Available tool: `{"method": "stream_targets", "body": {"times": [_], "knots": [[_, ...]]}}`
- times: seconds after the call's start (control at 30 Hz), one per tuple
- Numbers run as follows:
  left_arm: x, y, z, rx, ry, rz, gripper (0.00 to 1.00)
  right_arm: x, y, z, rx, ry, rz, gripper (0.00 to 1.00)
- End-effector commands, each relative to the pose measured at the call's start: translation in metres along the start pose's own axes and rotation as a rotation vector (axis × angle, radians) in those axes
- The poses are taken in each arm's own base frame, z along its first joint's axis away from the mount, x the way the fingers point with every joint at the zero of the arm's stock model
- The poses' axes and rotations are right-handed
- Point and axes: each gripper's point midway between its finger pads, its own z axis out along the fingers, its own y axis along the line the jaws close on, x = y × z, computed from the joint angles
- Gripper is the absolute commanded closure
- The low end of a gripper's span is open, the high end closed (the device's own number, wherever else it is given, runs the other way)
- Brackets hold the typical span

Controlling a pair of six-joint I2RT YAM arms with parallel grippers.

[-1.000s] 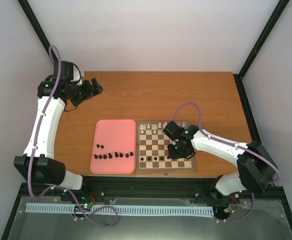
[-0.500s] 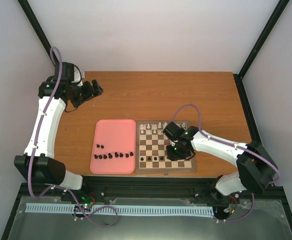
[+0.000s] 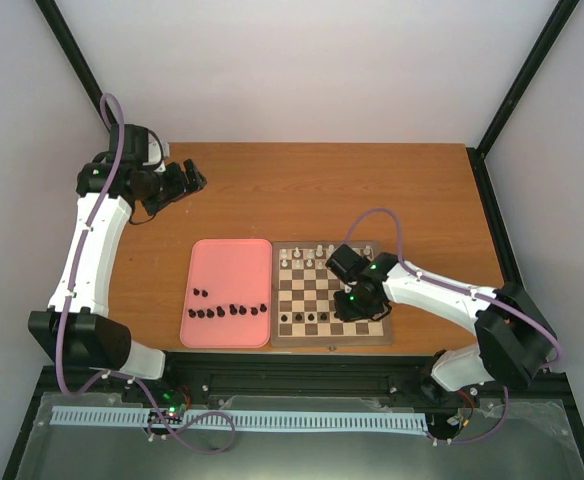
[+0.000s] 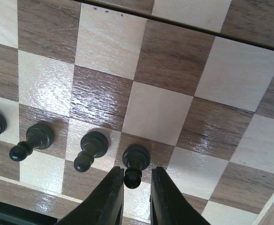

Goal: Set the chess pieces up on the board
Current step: Place the chess piece on the chessboard.

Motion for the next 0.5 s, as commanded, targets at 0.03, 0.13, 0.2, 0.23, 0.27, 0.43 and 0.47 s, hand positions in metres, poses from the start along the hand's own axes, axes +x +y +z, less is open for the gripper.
{"method": "stream_targets", "body": {"times": [0.03, 0.13, 0.2, 0.23, 0.27, 0.43, 0.47], "knots": [[-0.004, -0.006, -0.008, 0.015, -0.032, 0.031, 0.0, 0.0, -0.003, -0.005, 0.017, -0.022, 0.007, 0.81], [-0.004, -0.006, -0.008, 0.016, -0.031, 0.031, 0.0, -0.001, -0.002, -0.004, 0.014, -0.019, 0.005, 0.81], [-0.004, -0.006, -0.008, 0.017, -0.03, 0.032, 0.0, -0.001, 0.0, -0.004, 0.002, -0.018, 0.0, 0.81], [-0.004, -0.006, -0.008, 0.016, -0.03, 0.031, 0.0, -0.001, 0.002, -0.004, -0.007, -0.018, -0.006, 0.78], [-0.004, -0.005, -0.008, 0.014, -0.031, 0.031, 0.0, -0.001, 0.003, -0.005, -0.015, -0.02, -0.011, 0.75], [-0.004, -0.006, -0.009, 0.014, -0.033, 0.033, 0.0, -0.006, 0.002, -0.015, -0.011, -0.055, -0.013, 0.65], [-0.004, -0.006, -0.008, 0.014, -0.032, 0.033, 0.0, -0.006, 0.001, -0.017, -0.004, -0.058, -0.014, 0.65]]}}
